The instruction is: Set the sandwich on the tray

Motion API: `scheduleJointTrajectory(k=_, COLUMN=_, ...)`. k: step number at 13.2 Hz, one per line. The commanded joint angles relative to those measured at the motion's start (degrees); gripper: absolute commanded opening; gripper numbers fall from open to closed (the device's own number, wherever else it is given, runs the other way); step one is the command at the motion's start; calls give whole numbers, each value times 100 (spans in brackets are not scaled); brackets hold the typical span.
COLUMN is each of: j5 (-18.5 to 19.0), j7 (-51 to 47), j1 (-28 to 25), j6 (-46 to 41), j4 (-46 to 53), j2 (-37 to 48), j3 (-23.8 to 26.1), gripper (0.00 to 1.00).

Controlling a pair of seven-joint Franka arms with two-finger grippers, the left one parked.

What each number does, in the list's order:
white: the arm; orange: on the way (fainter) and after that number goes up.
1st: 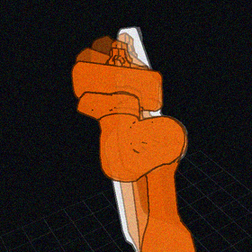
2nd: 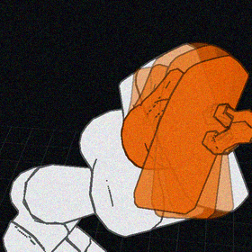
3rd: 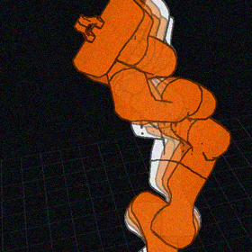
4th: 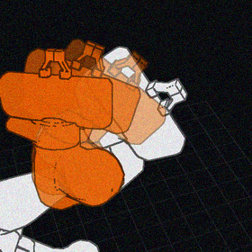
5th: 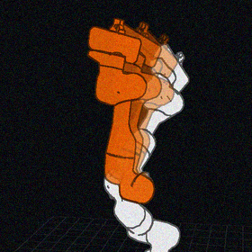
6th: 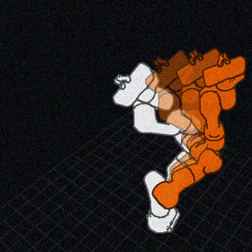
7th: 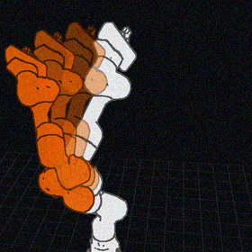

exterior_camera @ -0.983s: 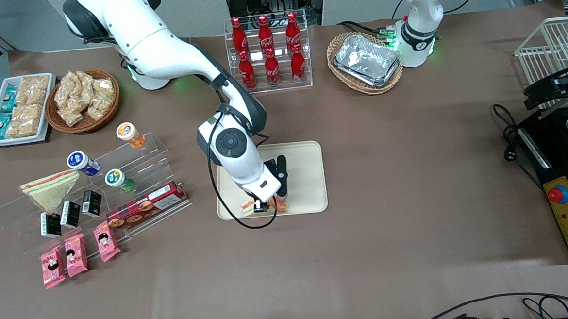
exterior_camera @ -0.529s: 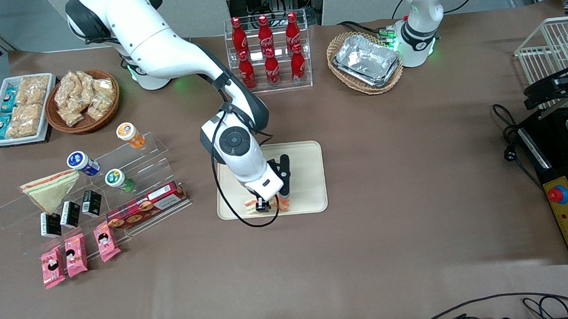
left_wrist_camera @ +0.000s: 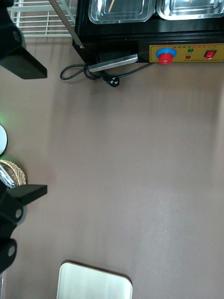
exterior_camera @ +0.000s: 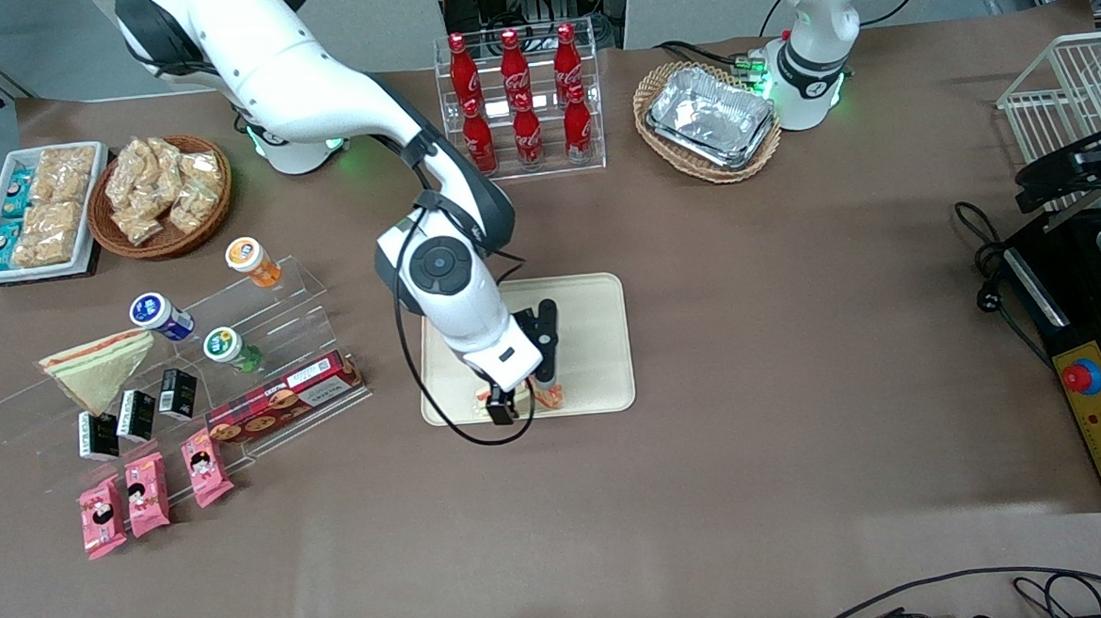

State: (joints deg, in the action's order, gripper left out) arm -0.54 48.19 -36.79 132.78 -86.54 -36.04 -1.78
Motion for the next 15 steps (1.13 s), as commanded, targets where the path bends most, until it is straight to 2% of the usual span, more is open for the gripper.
scheduleJointTrajectory(k=1, j5=-60, j7=-38, j1=416, j6=-1023, j4=-29, j2=771, j3=-24, gripper=100)
scheduleJointTrajectory(k=4, j5=-200, j7=-73, j1=611, j6=-1806, j4=-29, j2=1431, j3=-85, gripper=100)
scheduleJointTrajectory(k=7, j5=-508, j7=-126, j1=1277, j6=-2167, j4=-29, j2=1836, j3=-139, gripper=100)
scheduleJointTrajectory(k=10, j5=-508, j7=-204, j1=1734, j6=-2755, j4=-29, j2=2398, j3=-156, gripper=100)
scheduleJointTrajectory(k=12, j5=-482, j7=-345, j1=2287, j6=-3282, j4=-29, j2=2706, j3=-156, gripper=100)
scheduleJointTrajectory(k=15, j5=-517, j7=-319, j1=3359, j6=-3442, j4=-29, j2=2891, j3=-147, gripper=100)
